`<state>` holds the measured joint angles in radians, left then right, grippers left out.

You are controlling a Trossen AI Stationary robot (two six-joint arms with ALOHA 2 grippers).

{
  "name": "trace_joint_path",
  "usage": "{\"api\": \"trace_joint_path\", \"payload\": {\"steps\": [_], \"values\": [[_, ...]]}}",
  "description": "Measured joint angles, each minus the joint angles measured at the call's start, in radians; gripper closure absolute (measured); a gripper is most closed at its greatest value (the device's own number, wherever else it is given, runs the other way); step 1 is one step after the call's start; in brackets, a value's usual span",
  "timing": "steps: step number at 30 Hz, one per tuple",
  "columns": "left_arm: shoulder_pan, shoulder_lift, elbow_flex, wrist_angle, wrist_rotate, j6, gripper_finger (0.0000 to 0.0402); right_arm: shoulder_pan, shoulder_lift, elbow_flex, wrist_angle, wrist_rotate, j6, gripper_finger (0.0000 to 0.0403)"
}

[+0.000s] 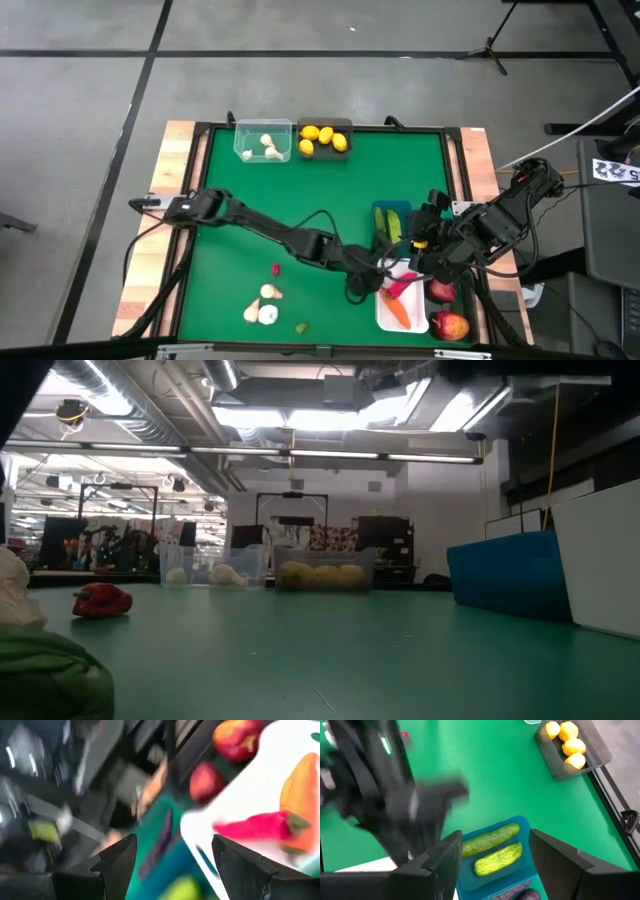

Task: Sort produce into baskets
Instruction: Put the red chili pepper into the white bin

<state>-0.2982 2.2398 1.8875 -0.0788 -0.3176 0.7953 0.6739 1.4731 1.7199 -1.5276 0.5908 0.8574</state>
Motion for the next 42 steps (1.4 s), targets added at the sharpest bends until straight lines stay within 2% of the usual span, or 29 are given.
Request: {"api": "trace_joint_path", "payload": {"steps": [3,8,10,12,15,18,22,28,31,37,42], "values": [[-0.004,-0.083,0.001,-0.293,-0.093,-0.27,0.0146,0.0,0.0,0.0,-0.006,-0.007,0.001,0.0173],[-0.028,-0.207,-0.033,-0.794,-0.12,-0.723,0.0146,0.0,0.0,0.0,-0.018,-0.007,0.001,0.0173],[-0.068,-0.274,-0.107,-0.879,-0.178,-0.846,0.0146,0.0,0.0,0.0,-0.018,-0.006,0.001,0.0173],[-0.124,-0.348,-0.218,-0.88,-0.274,-0.947,0.0146,0.0,0.0,0.0,-0.018,0.002,0.001,0.0173],[-0.231,-0.478,-0.409,-0.807,-0.422,-1.105,0.0146,0.0,0.0,0.0,-0.017,0.019,0.001,0.0173],[-0.333,-0.596,-0.596,-0.658,-0.549,-1.247,0.0147,0.0,0.0,0.0,-0.017,0.042,0.001,0.0173],[-0.426,-0.676,-0.813,-0.432,-0.593,-1.35,0.0147,0.0,0.0,0.0,-0.009,0.067,0.001,0.0173],[-0.485,-0.68,-1.035,-0.224,-0.709,-1.487,0.0147,0.0,0.0,0.0,0.045,0.076,0.001,0.0173],[-0.512,-0.68,-1.128,-0.074,-0.751,-1.49,0.0147,0.0,0.0,0.0,0.069,0.076,0.001,0.0173],[-0.555,-0.68,-1.303,0.308,-0.802,-1.385,0.0147,0.0,0.0,0.0,0.087,0.1,0.001,0.0173],[-0.559,-0.68,-1.416,0.512,-0.785,-1.364,0.0147,0.0,0.0,0.0,0.096,0.126,0.001,0.0173]]}}
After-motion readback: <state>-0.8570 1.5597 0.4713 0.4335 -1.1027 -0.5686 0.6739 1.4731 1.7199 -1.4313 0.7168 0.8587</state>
